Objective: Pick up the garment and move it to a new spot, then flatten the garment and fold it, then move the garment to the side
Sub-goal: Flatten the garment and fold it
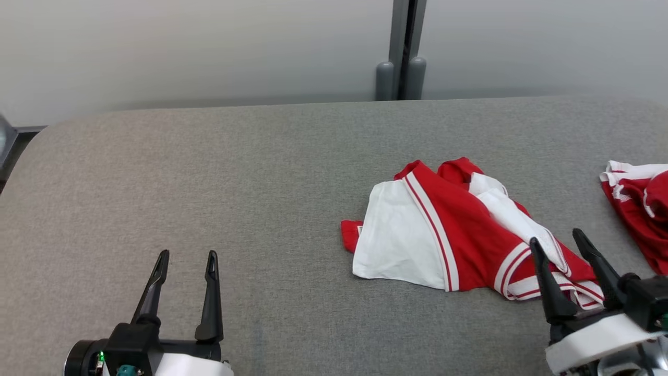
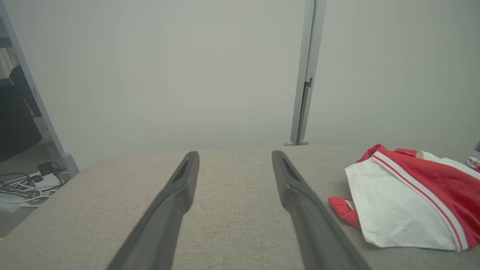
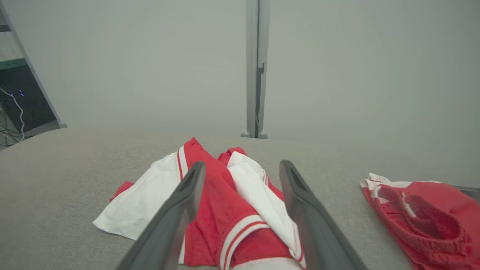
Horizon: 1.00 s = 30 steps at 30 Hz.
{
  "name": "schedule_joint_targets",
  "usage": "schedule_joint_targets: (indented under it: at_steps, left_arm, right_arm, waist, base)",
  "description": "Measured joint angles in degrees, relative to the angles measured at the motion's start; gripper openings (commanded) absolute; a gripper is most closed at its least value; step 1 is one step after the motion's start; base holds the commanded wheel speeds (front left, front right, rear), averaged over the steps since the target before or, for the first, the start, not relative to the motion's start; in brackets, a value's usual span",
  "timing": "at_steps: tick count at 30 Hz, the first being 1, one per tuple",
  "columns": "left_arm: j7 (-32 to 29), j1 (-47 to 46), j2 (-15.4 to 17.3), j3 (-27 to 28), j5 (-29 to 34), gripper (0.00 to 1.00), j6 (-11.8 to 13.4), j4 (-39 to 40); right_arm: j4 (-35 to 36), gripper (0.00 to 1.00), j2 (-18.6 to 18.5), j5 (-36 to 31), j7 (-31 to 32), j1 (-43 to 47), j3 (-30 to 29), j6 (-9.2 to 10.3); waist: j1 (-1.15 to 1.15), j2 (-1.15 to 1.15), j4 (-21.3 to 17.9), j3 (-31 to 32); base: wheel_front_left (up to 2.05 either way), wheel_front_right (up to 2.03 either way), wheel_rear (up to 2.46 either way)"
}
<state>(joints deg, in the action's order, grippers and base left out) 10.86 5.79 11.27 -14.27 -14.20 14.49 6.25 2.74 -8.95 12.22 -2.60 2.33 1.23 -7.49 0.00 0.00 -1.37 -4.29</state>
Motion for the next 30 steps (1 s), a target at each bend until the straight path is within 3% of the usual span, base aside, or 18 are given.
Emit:
schedule_joint_targets:
  at_steps: [11, 18, 26, 27, 29, 30]
  left_arm:
    - [1.0, -4.3, -1.2, -2.2, 0.0, 1.0, -1.5, -1.8]
    - [2.1, -6.3, -1.6, -3.2, 0.0, 1.0, -2.3, -3.5]
    - [3.1, -7.5, -2.7, -3.3, 0.0, 1.0, -2.3, -5.1]
    - [3.2, -7.5, -2.7, -3.3, 0.0, 1.0, -2.3, -5.2]
    - [3.3, -7.6, -2.7, -3.1, 0.0, 1.0, -2.3, -5.5]
    - [3.4, -7.6, -2.7, -3.0, 0.0, 1.0, -2.3, -5.6]
  right_arm:
    - [-10.5, 1.0, -4.5, 2.9, -1.5, -7.5, 19.6, 0.0]
    - [-20.3, 1.0, -7.9, 4.9, -3.3, -12.4, 25.2, 0.0]
    - [-30.4, 1.0, -10.0, 8.1, -4.4, -19.7, 32.0, 0.0]
    - [-31.1, 0.52, -10.1, 8.8, -4.4, -20.2, 32.7, 0.0]
    - [-31.9, 0.0, -10.3, 9.9, -4.6, -21.2, 34.0, 0.0]
    - [-32.4, 0.0, -10.4, 10.4, -4.9, -21.7, 34.5, 0.0]
  waist:
    - [0.0, 0.0, 7.8, -3.3]
    - [0.0, 0.0, 12.5, -6.0]
    - [0.0, 0.0, 13.9, -8.5]
    - [0.0, 0.0, 13.9, -8.5]
    - [0.0, 0.0, 13.6, -8.6]
    - [0.0, 0.0, 13.5, -8.6]
  base:
    - [0.0, 0.0, 0.0]
    - [0.0, 0.0, 0.0]
    - [0.0, 0.0, 0.0]
    - [0.0, 0.0, 0.0]
    - [0.0, 0.0, 0.0]
    - [0.0, 0.0, 0.0]
